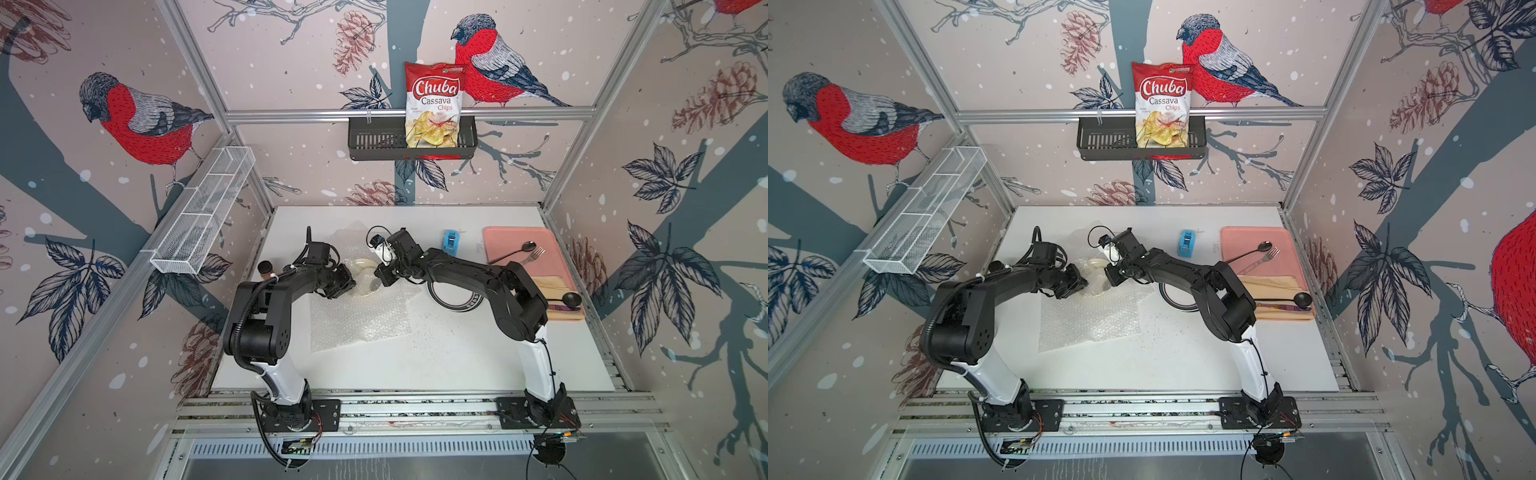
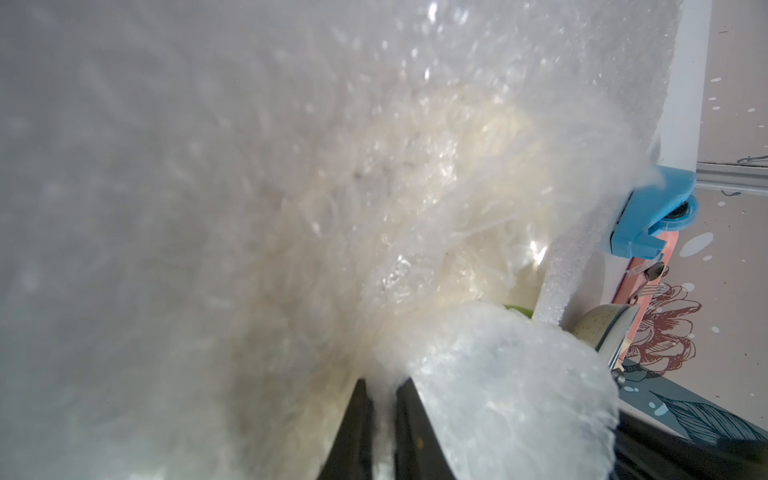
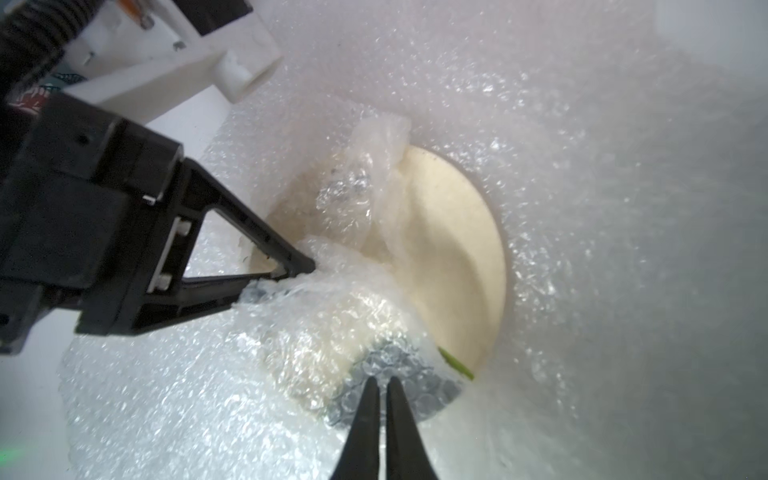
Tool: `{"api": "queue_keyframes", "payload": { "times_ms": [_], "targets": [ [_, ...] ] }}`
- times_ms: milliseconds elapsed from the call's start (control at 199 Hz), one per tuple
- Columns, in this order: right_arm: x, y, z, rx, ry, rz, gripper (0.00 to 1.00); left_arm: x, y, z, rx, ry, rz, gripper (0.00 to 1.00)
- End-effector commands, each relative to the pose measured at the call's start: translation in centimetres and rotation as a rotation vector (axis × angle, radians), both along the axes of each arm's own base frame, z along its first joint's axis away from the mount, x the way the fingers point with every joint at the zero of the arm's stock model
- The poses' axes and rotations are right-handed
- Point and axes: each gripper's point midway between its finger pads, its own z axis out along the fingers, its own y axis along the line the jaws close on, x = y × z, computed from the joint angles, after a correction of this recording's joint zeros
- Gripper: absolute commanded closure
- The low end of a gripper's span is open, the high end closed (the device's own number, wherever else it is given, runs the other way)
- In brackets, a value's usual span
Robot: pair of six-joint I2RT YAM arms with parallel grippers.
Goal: Wrap dinner plates in bubble wrap
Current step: Wrap the plate in the bubble wrap.
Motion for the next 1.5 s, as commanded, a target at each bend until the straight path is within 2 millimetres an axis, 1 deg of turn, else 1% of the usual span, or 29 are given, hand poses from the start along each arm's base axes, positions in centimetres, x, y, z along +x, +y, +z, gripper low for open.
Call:
{"api": "queue_keyframes", "payload": {
  "times_ms": [0,45,136,226,347,402,497,527,598,738,814,899,1005,1030,1115,1155,1296,1446,1497],
  "targets": [
    [-1.8,1.2,0.1,0.046,0.057,0.045,0.94,0.6,0.0,0.4,-0.009,-0.017,0.014,0.87],
    [-2.0,1.6,-0.2,0.055,0.070,0.051,0.95,0.6,0.0,0.5,-0.013,-0.022,0.014,0.86],
    [-1.6,2.5,-0.7,0.072,0.085,0.050,0.95,0.6,-0.1,0.9,-0.020,-0.026,0.009,0.83],
    [-0.7,3.6,-0.8,0.089,0.082,0.056,0.95,0.5,-0.1,1.2,-0.015,-0.027,0.007,0.77],
    [0.5,4.6,-1.4,0.110,0.095,0.050,0.95,0.5,0.1,2.3,-0.016,-0.041,0.010,0.71],
    [1.0,4.9,-1.3,0.128,0.100,0.044,0.95,0.6,0.2,2.8,-0.014,-0.050,0.013,0.69],
    [1.9,5.5,-0.3,0.182,0.094,0.036,0.94,0.7,0.7,3.4,-0.012,-0.058,0.026,0.66],
    [2.1,5.7,-0.4,0.192,0.100,0.036,0.94,0.7,0.9,3.6,-0.012,-0.063,0.029,0.65],
    [2.6,6.2,-0.6,0.209,0.117,0.040,0.93,0.9,1.0,3.9,-0.017,-0.069,0.034,0.65],
    [3.7,6.6,-1.7,0.213,0.144,0.019,0.92,1.4,0.9,4.8,-0.030,-0.089,0.027,0.64],
    [4.3,6.7,-2.0,0.218,0.152,0.002,0.90,1.4,0.5,5.1,-0.049,-0.091,0.019,0.64],
    [5.1,6.4,-3.0,0.205,0.169,-0.033,0.90,1.5,0.0,5.4,-0.073,-0.096,0.014,0.66],
    [5.6,6.0,-3.2,0.210,0.187,-0.049,0.90,1.4,-0.8,5.1,-0.090,-0.089,-0.002,0.67],
    [5.5,6.0,-3.2,0.208,0.188,-0.046,0.90,2.3,-1.0,5.8,-0.092,-0.110,-0.004,0.67],
    [5.3,5.9,-2.9,0.211,0.186,-0.038,0.89,3.0,-1.5,5.0,-0.093,-0.095,-0.003,0.69],
    [5.1,5.9,-2.7,0.217,0.187,-0.030,0.88,3.6,-1.5,4.6,-0.086,-0.092,0.009,0.69],
    [4.9,6.0,-1.7,0.239,0.188,-0.020,0.87,5.1,-0.1,2.8,-0.002,-0.076,0.071,0.73],
    [5.3,5.4,-0.2,0.253,0.176,-0.032,0.86,4.9,1.6,-0.2,0.122,-0.008,0.104,0.74],
    [5.5,5.0,0.7,0.263,0.169,-0.039,0.85,4.9,1.8,-0.9,0.134,0.008,0.114,0.73]
  ]
}}
